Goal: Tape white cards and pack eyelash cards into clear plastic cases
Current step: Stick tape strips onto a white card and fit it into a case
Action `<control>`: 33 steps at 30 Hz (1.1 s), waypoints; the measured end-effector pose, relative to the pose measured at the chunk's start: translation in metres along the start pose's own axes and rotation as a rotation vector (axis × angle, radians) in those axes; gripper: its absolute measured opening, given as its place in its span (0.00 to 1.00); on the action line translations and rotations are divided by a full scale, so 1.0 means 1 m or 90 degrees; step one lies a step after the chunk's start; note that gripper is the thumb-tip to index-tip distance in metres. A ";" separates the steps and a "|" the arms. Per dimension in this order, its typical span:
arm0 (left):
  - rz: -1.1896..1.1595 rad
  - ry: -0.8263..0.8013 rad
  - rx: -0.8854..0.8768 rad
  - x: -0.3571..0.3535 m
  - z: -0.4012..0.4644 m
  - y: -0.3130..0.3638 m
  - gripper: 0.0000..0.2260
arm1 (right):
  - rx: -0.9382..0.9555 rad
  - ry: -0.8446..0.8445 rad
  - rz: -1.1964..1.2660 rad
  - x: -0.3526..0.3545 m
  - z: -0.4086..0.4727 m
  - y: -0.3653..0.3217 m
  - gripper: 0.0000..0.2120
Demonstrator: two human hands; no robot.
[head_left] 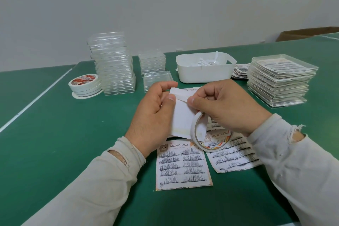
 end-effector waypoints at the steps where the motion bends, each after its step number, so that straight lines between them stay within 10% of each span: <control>1: 0.000 0.004 0.002 0.000 0.000 0.000 0.12 | 0.000 0.002 -0.004 0.000 0.000 0.000 0.11; 33: 0.021 0.145 -0.056 -0.001 0.001 0.007 0.10 | -0.045 0.100 -0.166 -0.010 -0.002 -0.009 0.16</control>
Point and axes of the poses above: each hand's wrist, its own z-axis towards the middle knuckle, its own x-axis out of the back of the hand, y = z × x, the point moved 3 cm from there along z, towards the middle knuckle, and after that the axes turned 7 degrees about x, right-handed, at the moved point
